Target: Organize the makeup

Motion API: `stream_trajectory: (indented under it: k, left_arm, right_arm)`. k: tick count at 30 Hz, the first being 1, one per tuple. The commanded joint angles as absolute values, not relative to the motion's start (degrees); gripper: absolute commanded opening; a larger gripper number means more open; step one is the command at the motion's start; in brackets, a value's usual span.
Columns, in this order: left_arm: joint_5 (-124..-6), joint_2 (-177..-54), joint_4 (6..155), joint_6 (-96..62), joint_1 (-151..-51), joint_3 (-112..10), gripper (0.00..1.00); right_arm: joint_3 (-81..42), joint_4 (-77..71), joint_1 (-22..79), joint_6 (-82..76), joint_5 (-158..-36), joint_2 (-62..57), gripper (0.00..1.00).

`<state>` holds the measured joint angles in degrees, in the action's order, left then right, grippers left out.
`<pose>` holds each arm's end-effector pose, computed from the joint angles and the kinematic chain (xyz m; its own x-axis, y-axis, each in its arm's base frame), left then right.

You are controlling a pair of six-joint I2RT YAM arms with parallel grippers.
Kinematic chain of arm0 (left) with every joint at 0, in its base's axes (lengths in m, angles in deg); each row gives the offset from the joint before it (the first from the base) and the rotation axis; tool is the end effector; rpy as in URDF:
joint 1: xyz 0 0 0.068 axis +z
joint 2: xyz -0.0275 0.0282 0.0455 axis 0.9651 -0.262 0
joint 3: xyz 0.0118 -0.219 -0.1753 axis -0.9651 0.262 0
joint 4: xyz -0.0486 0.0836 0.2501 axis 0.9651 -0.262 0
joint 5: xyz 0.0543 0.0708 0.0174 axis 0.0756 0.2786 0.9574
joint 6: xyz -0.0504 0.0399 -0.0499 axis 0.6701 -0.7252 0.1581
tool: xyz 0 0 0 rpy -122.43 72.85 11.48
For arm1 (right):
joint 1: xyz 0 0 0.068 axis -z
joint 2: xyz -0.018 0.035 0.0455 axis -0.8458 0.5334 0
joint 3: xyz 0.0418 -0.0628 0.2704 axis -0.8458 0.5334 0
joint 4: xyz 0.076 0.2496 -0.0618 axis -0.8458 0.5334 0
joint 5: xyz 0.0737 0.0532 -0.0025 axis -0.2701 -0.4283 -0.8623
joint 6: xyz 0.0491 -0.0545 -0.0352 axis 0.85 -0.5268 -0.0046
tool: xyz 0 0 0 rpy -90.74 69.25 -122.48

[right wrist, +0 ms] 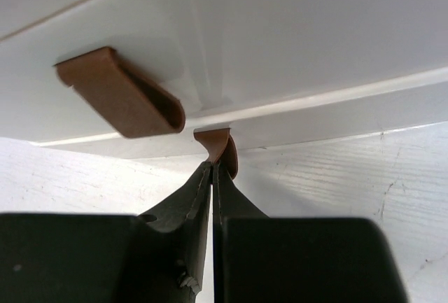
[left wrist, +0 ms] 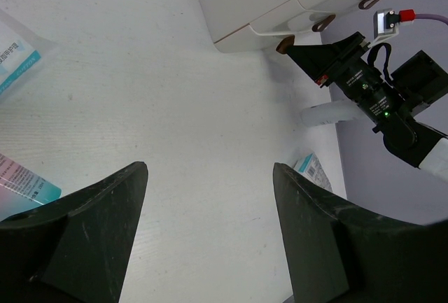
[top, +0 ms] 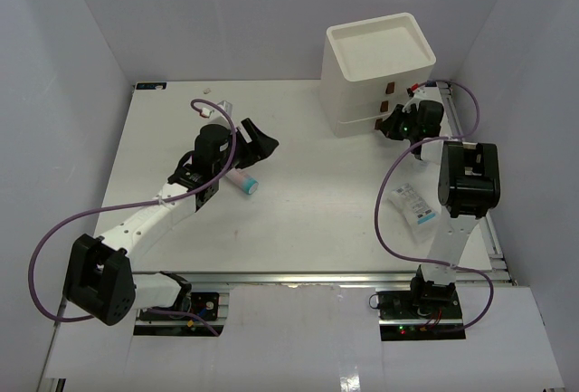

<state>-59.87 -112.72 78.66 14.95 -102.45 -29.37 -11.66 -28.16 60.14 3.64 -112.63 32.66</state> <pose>0.2902 -0.1561 0.2819 -0.5850 -0.4726 -0.6591 0.1427 0.7400 -0.6572 0.4811 0.0078 0.1551 -0.4583 0.2309 -0.8583 -0.2232 0.9048 0.3626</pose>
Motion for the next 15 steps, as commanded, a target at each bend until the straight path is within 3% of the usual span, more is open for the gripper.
stream_trajectory:
  k: [1,15]
  left_arm:
    - [-60.57,-110.32,80.06,15.35,-102.58,-28.9,0.83]
    - [-61.53,-109.18,82.91,15.78,-102.58,-26.26,0.83]
  right_arm:
    - [-8.55,-28.73,59.96,3.41,-116.33,28.18,0.08]
    - [1.93,-24.6,60.14,-0.81,-117.88,18.78,0.08]
